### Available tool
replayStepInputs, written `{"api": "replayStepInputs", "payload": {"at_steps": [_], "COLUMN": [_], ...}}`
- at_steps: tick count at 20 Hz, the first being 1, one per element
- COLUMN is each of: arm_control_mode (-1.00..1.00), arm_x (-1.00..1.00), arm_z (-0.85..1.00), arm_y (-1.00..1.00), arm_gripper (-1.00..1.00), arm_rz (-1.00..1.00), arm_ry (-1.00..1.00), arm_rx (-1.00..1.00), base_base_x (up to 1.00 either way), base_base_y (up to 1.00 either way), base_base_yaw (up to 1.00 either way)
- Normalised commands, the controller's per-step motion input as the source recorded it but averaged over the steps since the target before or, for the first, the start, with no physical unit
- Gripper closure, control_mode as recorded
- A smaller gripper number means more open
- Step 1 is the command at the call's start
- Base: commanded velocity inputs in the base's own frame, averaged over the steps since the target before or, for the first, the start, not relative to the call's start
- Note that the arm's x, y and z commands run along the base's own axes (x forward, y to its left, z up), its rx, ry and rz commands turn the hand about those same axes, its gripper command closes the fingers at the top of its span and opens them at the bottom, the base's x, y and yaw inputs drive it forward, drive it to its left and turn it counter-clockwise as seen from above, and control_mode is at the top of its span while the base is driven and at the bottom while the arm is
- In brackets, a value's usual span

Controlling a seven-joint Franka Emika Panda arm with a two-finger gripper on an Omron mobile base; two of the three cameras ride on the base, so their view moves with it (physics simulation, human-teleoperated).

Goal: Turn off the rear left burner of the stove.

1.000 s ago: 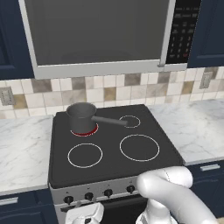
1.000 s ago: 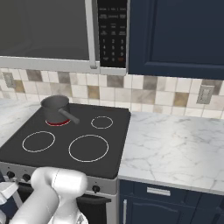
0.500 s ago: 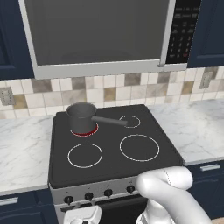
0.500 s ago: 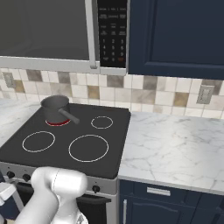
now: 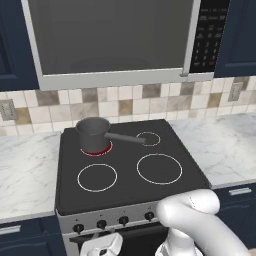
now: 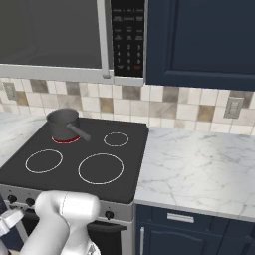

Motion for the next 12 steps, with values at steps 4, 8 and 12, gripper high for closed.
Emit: {"api": "replayStepInputs", "payload": {"at_steps": [4,8,12], "arm_control_mode": [-1.00,-1.00,-1.00], "arm_x": [0.28,0.17,0.14], "arm_z": [0.00,0.00,-0.02], "arm_y": [-0.02,0.00,0.00], "arm_gripper": [-1.00,-1.00,-1.00], "arm_rz": [0.08,0.12,0.13], "arm_ry": [0.15,0.12,0.06], "arm_rx": [-0.02,0.00,0.00], "base_base_x": [0.00,0.00,0.00], "base_base_y": [0.00,0.00,0.00], "base_base_yaw": [0.00,0.00,0.00]}}
